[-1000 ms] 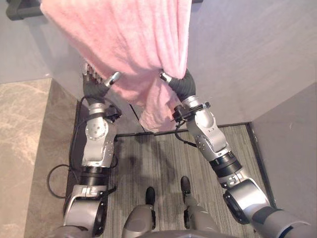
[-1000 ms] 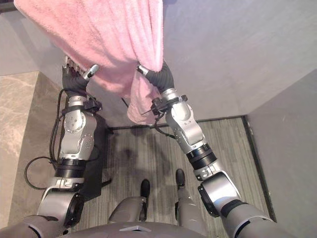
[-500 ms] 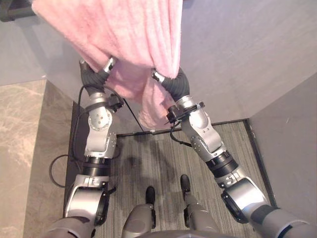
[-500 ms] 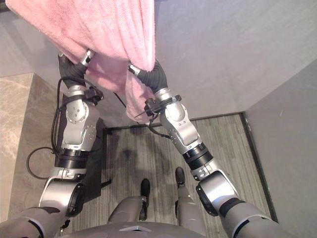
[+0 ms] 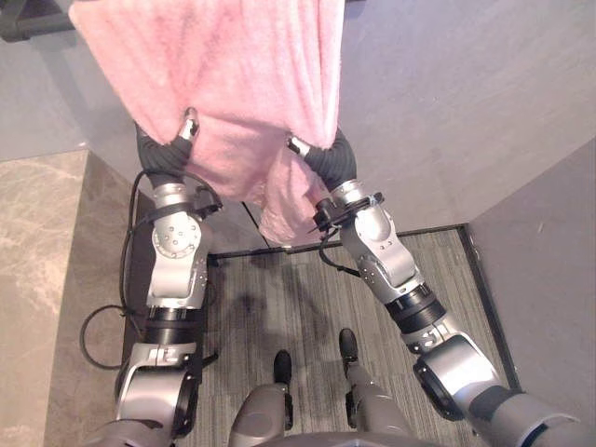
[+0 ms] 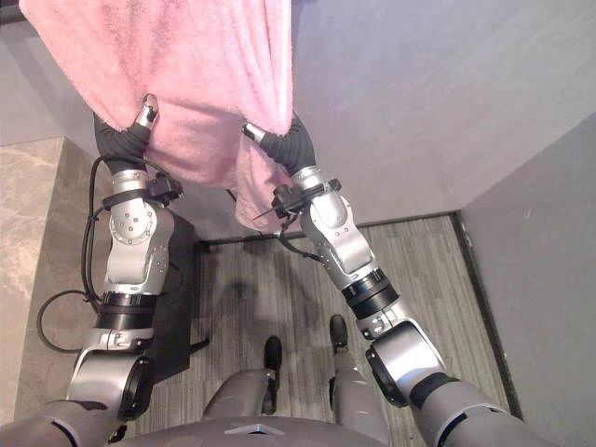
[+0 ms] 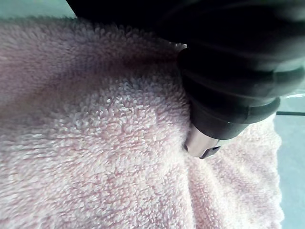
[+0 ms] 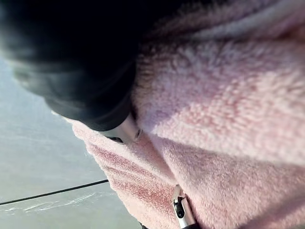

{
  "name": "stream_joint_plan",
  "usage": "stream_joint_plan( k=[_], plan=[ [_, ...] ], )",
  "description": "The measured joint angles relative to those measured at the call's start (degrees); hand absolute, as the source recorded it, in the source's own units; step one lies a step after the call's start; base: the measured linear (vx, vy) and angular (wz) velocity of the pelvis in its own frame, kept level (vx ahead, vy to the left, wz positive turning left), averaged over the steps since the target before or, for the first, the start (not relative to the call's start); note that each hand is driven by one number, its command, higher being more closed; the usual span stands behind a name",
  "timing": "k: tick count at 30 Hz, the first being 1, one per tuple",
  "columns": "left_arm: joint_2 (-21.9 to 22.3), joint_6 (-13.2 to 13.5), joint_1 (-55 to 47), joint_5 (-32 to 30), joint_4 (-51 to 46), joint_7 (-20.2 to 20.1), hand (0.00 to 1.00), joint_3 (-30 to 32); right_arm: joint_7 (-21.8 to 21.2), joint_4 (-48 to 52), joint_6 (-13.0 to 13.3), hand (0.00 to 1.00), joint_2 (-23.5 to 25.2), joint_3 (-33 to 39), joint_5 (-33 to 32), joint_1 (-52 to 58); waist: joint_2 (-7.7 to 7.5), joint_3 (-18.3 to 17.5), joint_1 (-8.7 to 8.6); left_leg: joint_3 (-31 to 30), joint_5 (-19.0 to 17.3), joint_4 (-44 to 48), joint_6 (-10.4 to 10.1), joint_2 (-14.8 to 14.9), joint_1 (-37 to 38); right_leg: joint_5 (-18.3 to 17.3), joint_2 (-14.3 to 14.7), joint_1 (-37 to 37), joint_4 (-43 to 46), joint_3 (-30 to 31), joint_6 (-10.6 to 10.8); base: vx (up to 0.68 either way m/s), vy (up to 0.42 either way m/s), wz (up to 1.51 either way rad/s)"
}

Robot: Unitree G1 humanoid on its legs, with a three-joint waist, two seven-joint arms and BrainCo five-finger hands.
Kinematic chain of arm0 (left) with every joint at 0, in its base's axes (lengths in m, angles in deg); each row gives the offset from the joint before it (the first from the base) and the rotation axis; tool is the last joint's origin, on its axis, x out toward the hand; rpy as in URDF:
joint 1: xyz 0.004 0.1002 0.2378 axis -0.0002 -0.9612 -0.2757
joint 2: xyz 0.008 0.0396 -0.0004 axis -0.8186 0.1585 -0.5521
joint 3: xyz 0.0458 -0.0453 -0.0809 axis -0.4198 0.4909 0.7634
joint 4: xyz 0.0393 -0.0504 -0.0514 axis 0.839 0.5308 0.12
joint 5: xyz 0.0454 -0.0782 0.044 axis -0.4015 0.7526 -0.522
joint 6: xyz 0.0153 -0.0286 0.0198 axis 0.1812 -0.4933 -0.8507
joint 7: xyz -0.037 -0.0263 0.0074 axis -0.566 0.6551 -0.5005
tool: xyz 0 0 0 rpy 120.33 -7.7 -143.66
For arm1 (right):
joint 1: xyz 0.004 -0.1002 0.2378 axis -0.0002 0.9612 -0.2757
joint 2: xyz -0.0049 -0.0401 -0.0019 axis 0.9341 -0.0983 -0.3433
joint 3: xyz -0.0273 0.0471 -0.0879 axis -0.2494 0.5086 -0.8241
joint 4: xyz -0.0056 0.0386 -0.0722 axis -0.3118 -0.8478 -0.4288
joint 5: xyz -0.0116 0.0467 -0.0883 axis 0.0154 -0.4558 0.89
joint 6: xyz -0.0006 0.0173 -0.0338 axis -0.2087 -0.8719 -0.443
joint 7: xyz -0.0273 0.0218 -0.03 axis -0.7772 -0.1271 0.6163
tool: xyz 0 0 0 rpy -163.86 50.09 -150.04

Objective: Organize washtable

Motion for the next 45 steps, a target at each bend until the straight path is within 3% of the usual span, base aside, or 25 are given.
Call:
stream_joint_plan(
  k=[3, 13, 30, 36, 37, 38, 45],
  plan=[
    [0.1, 0.2, -1.3, -0.8, 0.1, -1.6, 1.0, 0.0, 0.0, -3.3, -0.6, 1.0, -0.1, 1.4, 1.9, -0.3, 0.11, -1.6, 0.15, -0.3, 0.0, 0.0, 0.0, 0.0, 0.0, 0.0, 0.0, 0.1, 0.0, -0.3, 0.0, 0.0, -0.001, 0.05],
    [0.1, 0.1, 1.6, -1.2, 4.9, -4.6, 1.0, 0.0, -0.1, -16.5, -2.6, 1.0, -3.7, 2.6, 4.8, -9.7, 0.19, -1.7, 0.06, -1.6, 0.4, 0.0, -0.3, -0.1, 0.0, 0.0, -0.1, 0.6, 0.0, -1.6, 0.0, -0.02, -0.009, 0.05],
    [0.1, -1.1, 4.2, -1.1, 7.4, -5.6, 1.0, 0.0, -0.1, -20.9, -4.5, 1.0, -3.8, 4.8, 4.8, -13.6, 0.95, -1.1, 0.08, -1.9, 0.3, 0.1, -0.2, -0.7, -0.1, -0.2, -0.6, 0.6, 0.0, -1.7, 0.0, 0.0, 0.0, 0.0],
    [0.0, -1.3, 5.9, -1.1, 7.4, -5.7, 1.0, 0.2, -0.1, -22.9, -4.6, 1.0, -3.9, 6.1, 4.9, -16.4, 1.4, 0.6, 0.12, -1.9, 0.3, 0.1, -0.1, -0.8, -0.1, -0.2, -0.6, 0.6, -0.1, -1.6, 0.0, 0.0, 0.0, 0.0],
    [0.0, -1.5, 6.0, -1.1, 7.4, -5.7, 1.0, 0.2, -0.1, -22.9, -4.6, 0.0, -3.9, 6.2, 4.9, -16.6, 1.4, 0.6, 0.13, -1.9, 0.3, 0.1, -0.1, -0.8, -0.1, -0.2, -0.6, 0.6, -0.1, -1.6, 0.0, 0.0, 0.0, 0.0],
    [0.0, -1.5, 6.1, -1.1, 7.4, -5.7, 0.0, 0.4, 0.0, -23.0, -4.6, 0.0, -3.9, 6.6, 4.9, -16.6, 1.38, 0.6, 0.13, -1.9, 0.3, 0.0, -0.1, -0.8, -0.1, -0.2, -0.6, 0.6, -0.1, -1.6, 0.0, 0.0, 0.0, 0.0],
    [-0.2, -1.5, 6.2, -1.1, 8.6, -5.7, 0.0, 4.1, 0.0, -23.0, -4.6, 0.0, -5.5, 8.9, 4.9, -16.6, 1.22, 1.1, 0.38, -1.9, 0.3, 0.0, 0.0, -0.8, -0.1, -0.2, -0.6, 0.6, -0.1, -1.6, 0.0, 0.0, 0.0, 0.0]
  ],
)
